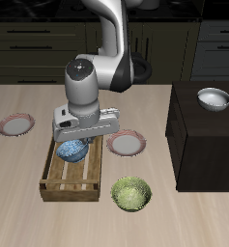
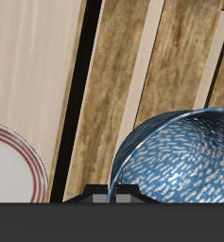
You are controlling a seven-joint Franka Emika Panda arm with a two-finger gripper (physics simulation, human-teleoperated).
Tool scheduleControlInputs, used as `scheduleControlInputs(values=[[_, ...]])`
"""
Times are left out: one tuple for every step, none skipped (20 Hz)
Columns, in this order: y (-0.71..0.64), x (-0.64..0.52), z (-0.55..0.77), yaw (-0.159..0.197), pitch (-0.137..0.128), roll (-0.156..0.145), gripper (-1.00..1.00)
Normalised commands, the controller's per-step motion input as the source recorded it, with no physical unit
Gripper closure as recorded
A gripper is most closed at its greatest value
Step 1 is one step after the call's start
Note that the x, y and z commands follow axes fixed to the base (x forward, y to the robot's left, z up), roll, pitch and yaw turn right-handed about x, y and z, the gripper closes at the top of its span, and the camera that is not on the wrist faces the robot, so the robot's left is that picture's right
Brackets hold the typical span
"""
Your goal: Stack the blue bowl on the green bowl
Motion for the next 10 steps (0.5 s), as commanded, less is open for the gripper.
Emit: scheduleControlInputs(values=[[-0.04, 0.0, 0.26, 0.0, -0.044, -0.009, 1.0], [0.1, -0.07, 0.42, -0.025, -0.042, -0.007, 1.0], [0.03, -0.09, 0.45, 0.036, -0.099, 0.026, 1.0], [-0.01, -0.04, 0.51, -0.009, -0.09, -0.024, 1.0], [0.04, -0.03, 0.51, -0.04, -0.069, 0.001, 1.0], [0.01, -0.05, 0.54, -0.043, -0.095, -0.006, 1.0], [-0.06, -0.02, 0.52, -0.011, -0.077, -0.018, 1.0], [0.03, -0.07, 0.52, -0.032, -0.09, -0.033, 1.0], [0.08, -0.11, 0.59, -0.017, -0.081, 0.027, 1.0], [-0.05, -0.04, 0.45, -0.036, -0.058, -0.046, 1.0]])
